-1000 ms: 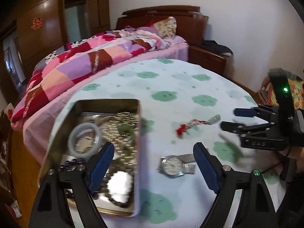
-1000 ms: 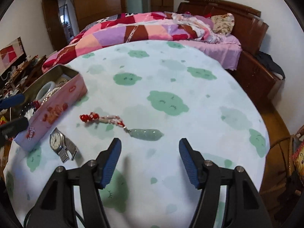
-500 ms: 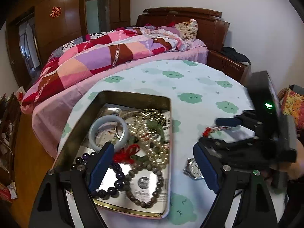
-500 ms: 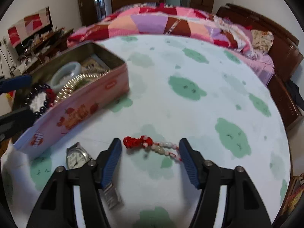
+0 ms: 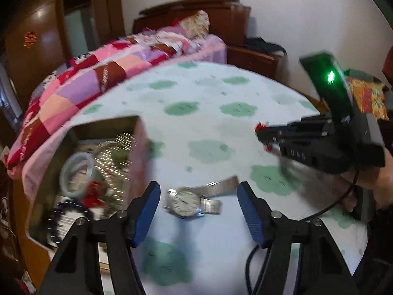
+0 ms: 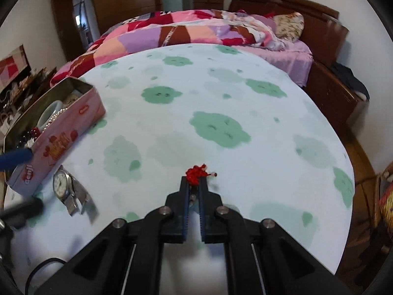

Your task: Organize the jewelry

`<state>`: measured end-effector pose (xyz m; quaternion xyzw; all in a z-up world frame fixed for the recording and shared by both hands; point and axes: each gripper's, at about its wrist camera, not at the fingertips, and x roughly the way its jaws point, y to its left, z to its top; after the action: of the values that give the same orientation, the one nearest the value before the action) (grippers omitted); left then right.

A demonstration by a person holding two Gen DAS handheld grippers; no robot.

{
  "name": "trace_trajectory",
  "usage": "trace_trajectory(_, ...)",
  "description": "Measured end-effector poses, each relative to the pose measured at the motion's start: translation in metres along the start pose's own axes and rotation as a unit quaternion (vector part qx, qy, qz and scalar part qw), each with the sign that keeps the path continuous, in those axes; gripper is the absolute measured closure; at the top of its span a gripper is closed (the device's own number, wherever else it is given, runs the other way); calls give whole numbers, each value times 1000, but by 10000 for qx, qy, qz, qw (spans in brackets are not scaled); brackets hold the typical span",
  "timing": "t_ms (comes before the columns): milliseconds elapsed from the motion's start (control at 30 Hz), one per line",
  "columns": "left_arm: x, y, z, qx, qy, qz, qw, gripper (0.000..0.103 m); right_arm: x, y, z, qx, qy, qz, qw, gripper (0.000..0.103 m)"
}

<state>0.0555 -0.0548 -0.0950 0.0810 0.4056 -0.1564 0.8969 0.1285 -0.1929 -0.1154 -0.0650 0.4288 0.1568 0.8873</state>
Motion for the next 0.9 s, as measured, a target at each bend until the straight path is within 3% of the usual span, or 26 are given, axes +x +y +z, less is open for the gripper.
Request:
trace_trajectory(167,22,-2,0,-85,400,31,9992,37,3,-2,3,179,-26,149,9997,94)
trace_trajectory(467,36,0,3,-68,477,294,9984,37,3,-4,2,218,-33,211,9995,94)
trace_trajectory(767,28,-11,3,35,364,13,9993,36,3,-4,2,245,-40,237,9994,94)
trace_trajectory(900,29,-20,5,366,378,-238,9983,36,3,-5,1,233,-53,219,9995,93)
